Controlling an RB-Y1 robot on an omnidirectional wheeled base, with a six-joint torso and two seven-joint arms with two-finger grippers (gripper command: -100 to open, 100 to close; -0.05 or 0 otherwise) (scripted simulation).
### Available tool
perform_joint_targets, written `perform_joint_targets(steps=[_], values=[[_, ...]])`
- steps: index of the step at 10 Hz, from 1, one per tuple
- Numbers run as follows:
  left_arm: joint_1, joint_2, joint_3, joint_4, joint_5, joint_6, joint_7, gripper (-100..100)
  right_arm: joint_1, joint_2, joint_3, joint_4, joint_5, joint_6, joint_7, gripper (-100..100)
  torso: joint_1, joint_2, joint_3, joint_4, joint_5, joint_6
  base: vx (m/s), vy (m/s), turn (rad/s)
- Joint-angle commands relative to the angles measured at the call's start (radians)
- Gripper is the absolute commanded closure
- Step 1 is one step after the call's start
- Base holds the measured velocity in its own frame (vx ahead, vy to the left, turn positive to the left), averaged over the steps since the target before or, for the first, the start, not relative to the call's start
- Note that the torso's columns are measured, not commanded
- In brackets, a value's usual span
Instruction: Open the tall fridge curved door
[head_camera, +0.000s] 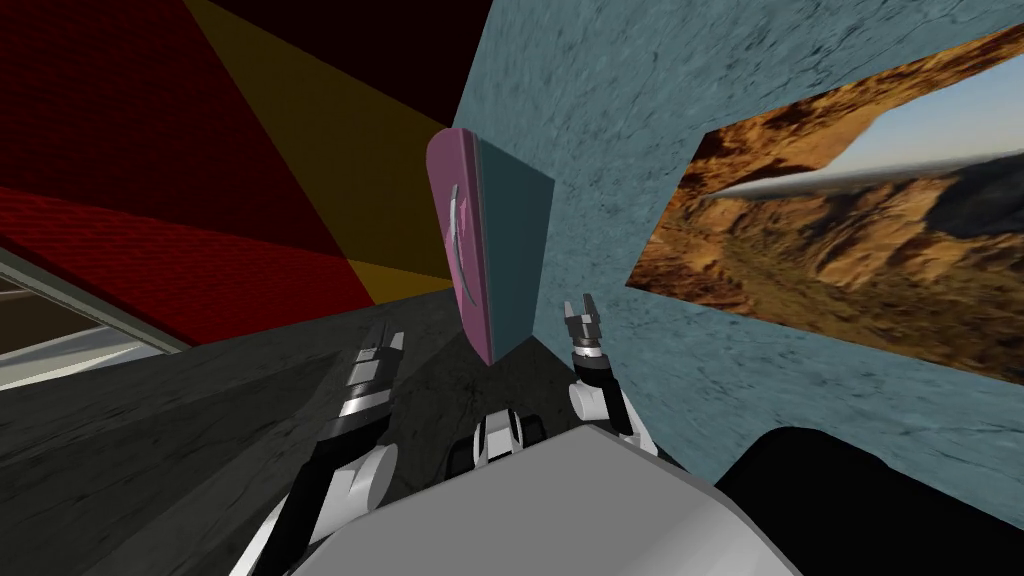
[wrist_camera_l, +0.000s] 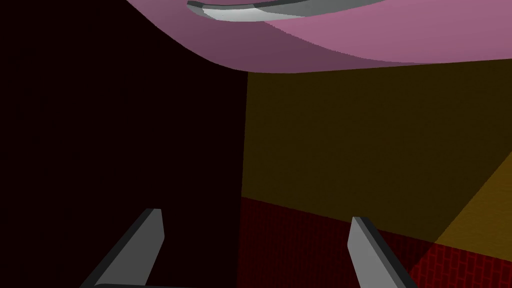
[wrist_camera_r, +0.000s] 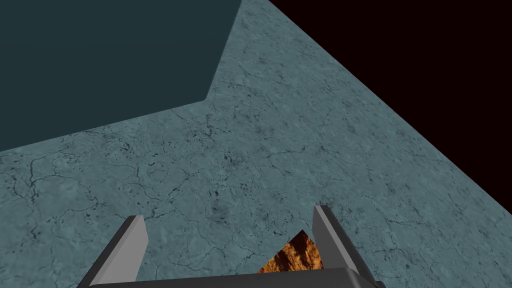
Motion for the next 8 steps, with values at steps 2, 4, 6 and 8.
perform_joint_targets(steps=[2,4,6,8], values=[[-0.022,0.044,0.036,0.058,-0.018,0.027,-0.024,-100,0.000,0.000,0.000,0.000,0.000,0.000,0.000,0,-0.001,-0.002,-0.001,0.000,0.000,0.000,0.220,-0.159,0.059],[-0.035,0.055,0.059,0.095,-0.029,0.043,-0.040,-100,0.000,0.000,0.000,0.000,0.000,0.000,0.000,0,0.002,0.003,0.001,0.001,0.001,0.000,0.204,-0.135,0.066],[-0.047,0.061,0.080,0.129,-0.040,0.059,-0.054,-100,0.000,0.000,0.000,0.000,0.000,0.000,0.000,0,-0.001,0.005,0.003,0.002,0.000,0.000,0.191,-0.191,0.064],[-0.062,0.062,0.106,0.170,-0.054,0.078,-0.072,-100,0.000,0.000,0.000,0.000,0.000,0.000,0.000,0,0.004,0.003,0.001,0.001,0.001,0.000,0.201,-0.128,0.051]])
